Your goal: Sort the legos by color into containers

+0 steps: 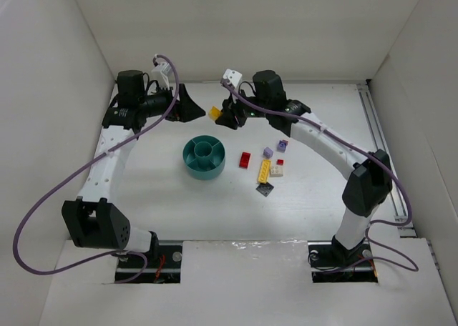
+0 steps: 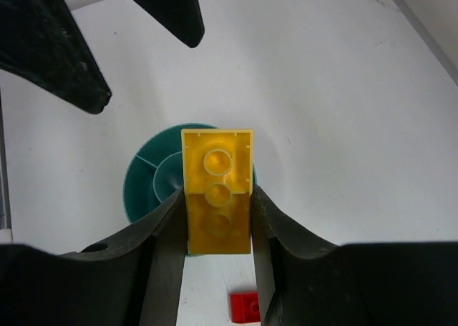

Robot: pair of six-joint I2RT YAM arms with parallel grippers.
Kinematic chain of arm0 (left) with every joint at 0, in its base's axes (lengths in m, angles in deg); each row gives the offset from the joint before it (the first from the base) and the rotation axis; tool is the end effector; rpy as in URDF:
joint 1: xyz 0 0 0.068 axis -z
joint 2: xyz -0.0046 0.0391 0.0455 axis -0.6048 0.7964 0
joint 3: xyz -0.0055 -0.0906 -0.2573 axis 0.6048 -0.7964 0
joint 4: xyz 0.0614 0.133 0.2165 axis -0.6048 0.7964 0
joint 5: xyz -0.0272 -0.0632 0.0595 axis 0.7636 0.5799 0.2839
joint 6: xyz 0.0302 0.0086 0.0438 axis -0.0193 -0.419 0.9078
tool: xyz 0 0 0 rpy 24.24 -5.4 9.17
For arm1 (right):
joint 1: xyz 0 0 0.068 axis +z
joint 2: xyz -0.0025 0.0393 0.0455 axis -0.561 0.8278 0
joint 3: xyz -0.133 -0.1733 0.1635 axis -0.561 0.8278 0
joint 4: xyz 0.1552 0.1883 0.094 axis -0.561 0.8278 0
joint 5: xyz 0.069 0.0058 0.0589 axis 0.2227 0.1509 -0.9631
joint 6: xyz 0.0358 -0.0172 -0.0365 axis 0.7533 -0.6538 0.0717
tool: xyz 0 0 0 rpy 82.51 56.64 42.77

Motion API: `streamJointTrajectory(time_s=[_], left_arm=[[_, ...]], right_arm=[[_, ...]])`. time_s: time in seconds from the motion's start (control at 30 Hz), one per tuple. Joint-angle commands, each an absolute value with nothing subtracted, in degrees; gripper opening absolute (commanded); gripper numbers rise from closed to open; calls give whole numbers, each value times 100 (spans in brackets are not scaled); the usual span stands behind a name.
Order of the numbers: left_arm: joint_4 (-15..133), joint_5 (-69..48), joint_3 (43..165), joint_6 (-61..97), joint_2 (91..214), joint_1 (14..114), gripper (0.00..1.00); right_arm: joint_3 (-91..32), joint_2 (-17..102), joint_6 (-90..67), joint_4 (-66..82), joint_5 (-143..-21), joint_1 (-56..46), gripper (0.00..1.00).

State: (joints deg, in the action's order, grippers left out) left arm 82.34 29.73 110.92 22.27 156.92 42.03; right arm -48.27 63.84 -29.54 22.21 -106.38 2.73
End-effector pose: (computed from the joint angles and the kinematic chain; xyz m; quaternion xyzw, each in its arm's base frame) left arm 0.3065 -0.0525 0.3945 0.2134 0.7601 -0.3925 0.4719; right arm 0.3269 0.2685 0.3600 -0.4663 0.6655 0.3399 0.4734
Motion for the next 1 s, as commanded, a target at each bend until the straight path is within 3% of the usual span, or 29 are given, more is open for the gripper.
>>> streamJointTrajectory(time_s=[0.0, 0.37, 0.5, 0.67, 0.9, 0.97], left_arm=[[7860, 3491, 11375, 1900, 15685, 4240, 77], [7578, 3755, 11147, 1468, 15843, 4293, 75], [7578, 3755, 11147, 1468, 15896, 4293, 67], [7578, 3817, 11094, 1468, 15948, 4293, 49], [7578, 3922, 11041, 1468, 15949, 4293, 34], [7578, 3922, 11041, 1468, 15949, 4293, 22]], right_arm=[[-4837, 6299, -2730, 1716, -10373, 428, 1], [-4837, 6246, -2730, 1488, -10372, 604, 1], [-4837, 6246, -2730, 1382, -10311, 717, 1], [-4784, 6246, -2783, 1329, -10135, 771, 1], [-4670, 6193, -2783, 1101, -10003, 824, 1], [-4617, 6193, -2783, 1031, -9941, 824, 1]])
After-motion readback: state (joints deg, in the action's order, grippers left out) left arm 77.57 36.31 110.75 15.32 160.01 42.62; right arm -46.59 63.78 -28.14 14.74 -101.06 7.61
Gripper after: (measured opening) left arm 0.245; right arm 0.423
